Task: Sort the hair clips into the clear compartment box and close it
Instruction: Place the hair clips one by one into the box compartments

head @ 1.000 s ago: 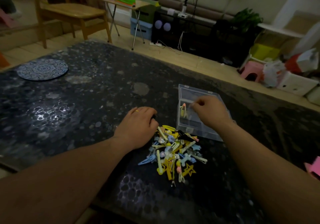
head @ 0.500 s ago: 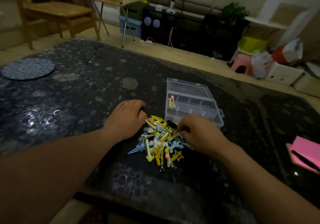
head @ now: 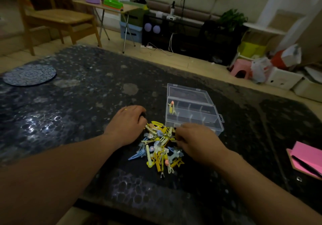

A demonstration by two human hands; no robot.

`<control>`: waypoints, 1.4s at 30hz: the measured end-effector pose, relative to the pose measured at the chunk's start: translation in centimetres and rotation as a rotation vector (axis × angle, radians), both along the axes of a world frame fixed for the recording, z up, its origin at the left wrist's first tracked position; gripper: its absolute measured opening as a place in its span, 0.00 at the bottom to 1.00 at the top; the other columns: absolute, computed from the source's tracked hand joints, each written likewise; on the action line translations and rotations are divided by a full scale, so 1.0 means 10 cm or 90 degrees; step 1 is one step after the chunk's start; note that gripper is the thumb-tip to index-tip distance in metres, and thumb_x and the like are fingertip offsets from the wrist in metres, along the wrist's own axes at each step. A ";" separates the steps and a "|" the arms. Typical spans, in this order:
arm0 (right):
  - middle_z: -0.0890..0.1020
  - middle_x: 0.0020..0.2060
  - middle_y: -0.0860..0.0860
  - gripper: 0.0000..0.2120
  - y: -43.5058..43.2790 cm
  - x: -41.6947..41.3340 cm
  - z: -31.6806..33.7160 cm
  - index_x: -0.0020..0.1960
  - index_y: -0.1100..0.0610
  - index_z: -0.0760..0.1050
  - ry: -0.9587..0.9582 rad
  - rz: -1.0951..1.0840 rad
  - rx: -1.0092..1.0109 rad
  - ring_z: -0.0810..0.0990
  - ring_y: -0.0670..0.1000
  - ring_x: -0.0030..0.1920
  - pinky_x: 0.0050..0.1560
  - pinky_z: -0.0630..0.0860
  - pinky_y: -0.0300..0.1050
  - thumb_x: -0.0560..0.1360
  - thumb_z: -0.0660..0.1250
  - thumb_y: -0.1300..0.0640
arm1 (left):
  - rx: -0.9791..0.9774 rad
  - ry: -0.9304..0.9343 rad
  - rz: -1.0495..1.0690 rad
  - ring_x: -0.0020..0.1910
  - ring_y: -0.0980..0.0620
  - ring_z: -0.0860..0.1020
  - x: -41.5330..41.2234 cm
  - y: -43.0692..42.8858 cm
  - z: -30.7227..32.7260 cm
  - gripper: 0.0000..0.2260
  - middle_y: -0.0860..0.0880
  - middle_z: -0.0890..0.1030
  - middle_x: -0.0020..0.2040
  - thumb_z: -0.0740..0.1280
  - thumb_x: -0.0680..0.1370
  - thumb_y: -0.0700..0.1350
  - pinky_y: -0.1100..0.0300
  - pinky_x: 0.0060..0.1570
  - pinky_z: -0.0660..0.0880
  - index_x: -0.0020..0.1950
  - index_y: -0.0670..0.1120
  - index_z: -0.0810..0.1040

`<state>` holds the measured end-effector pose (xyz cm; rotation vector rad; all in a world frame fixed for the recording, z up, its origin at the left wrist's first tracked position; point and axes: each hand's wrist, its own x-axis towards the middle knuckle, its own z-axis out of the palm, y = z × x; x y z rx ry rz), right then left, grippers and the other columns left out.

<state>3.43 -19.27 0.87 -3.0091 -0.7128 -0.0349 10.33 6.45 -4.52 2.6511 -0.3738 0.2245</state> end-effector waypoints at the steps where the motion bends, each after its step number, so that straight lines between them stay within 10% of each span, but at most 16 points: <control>1: 0.79 0.46 0.44 0.05 -0.01 -0.01 0.01 0.51 0.47 0.77 0.003 -0.003 0.013 0.77 0.46 0.46 0.47 0.76 0.43 0.83 0.65 0.48 | 0.000 -0.001 0.000 0.63 0.50 0.75 0.00 0.00 0.00 0.16 0.50 0.80 0.64 0.58 0.82 0.49 0.52 0.68 0.67 0.67 0.49 0.76; 13: 0.81 0.46 0.44 0.01 -0.07 0.64 0.44 0.55 0.50 0.79 -0.002 -0.235 0.378 0.79 0.41 0.46 0.42 0.71 0.35 0.83 0.69 0.53 | 0.005 -0.021 -0.001 0.64 0.50 0.75 0.02 -0.01 -0.02 0.16 0.50 0.80 0.64 0.58 0.82 0.49 0.54 0.69 0.66 0.68 0.49 0.76; 27: 0.87 0.45 0.62 0.10 0.25 1.48 0.05 0.47 0.64 0.87 0.159 -0.391 0.332 0.87 0.61 0.49 0.54 0.84 0.61 0.77 0.76 0.56 | -0.002 -0.026 -0.009 0.61 0.53 0.74 0.02 0.02 -0.06 0.16 0.53 0.79 0.61 0.55 0.80 0.52 0.54 0.71 0.65 0.65 0.51 0.75; 42: 0.85 0.39 0.53 0.11 0.17 1.25 0.04 0.41 0.53 0.84 0.107 -0.347 0.378 0.84 0.54 0.42 0.44 0.81 0.50 0.82 0.71 0.52 | 0.003 -0.022 -0.013 0.64 0.52 0.74 0.01 0.01 -0.05 0.16 0.51 0.79 0.64 0.58 0.81 0.50 0.53 0.73 0.64 0.66 0.50 0.76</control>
